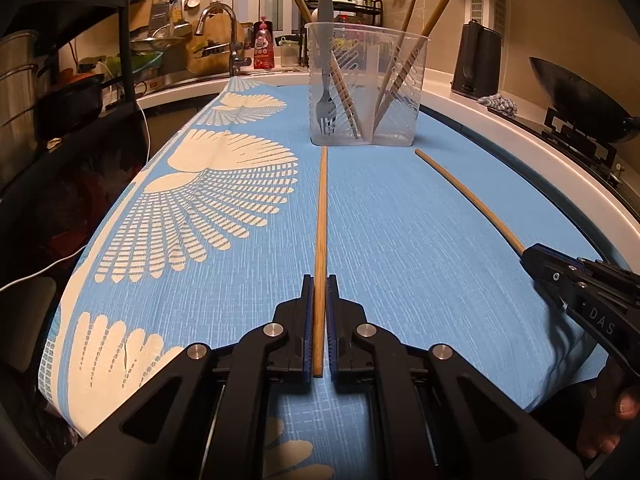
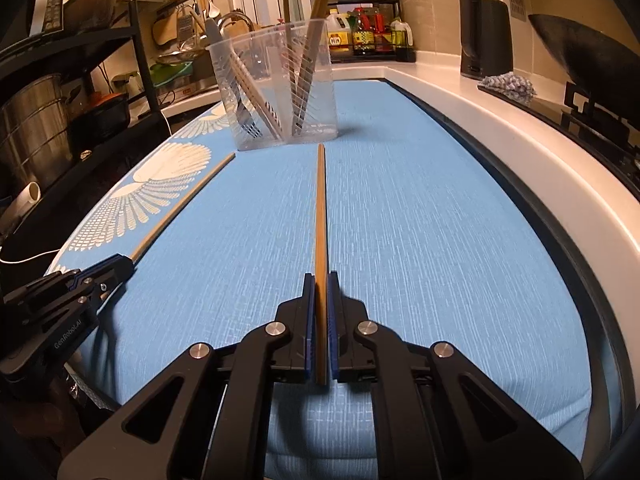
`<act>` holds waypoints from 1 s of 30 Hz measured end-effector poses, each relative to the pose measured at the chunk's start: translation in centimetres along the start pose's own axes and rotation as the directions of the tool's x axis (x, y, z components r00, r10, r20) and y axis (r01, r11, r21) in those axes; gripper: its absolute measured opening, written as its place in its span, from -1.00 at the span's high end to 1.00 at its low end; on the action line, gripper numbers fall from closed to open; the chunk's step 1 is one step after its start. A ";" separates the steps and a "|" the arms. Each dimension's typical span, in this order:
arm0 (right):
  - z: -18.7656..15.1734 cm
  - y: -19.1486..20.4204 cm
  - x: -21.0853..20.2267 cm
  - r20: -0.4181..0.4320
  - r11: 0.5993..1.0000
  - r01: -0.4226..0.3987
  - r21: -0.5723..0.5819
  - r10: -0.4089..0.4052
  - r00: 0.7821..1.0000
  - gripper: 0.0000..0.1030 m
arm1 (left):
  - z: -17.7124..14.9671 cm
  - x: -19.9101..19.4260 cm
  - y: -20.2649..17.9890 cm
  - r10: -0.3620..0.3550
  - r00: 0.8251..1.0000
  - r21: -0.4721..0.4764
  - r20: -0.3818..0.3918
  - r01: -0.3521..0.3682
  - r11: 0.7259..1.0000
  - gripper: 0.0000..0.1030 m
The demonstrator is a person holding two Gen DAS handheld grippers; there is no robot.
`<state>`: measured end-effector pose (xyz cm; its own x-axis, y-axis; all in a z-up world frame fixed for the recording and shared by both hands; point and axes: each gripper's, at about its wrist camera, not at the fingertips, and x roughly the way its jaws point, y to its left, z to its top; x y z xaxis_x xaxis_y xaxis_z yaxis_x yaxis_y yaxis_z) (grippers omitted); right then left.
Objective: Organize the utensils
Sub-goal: 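Close left gripper on the wooden chopstick while right gripper holds its chopstick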
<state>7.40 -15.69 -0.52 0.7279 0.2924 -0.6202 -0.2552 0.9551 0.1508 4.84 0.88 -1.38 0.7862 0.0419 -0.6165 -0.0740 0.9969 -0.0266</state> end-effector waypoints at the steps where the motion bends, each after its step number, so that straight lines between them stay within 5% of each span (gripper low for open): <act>1: 0.0 0.0 0.0 0.000 1.000 0.002 -0.002 -0.002 1.000 0.88 | 0.0 0.0 0.0 0.001 1.000 0.000 0.001 -0.001 1.000 0.88; 30: -0.7 0.2 -0.8 0.006 0.999 0.030 -0.044 -0.030 1.000 0.86 | 0.0 0.1 -0.1 -0.005 1.000 0.011 0.017 0.005 1.000 0.88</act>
<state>6.38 -15.79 -0.54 0.7388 0.2642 -0.6199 -0.2608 0.9604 0.0984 4.92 0.83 -1.44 0.7969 0.0380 -0.6029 -0.0634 0.9978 -0.0209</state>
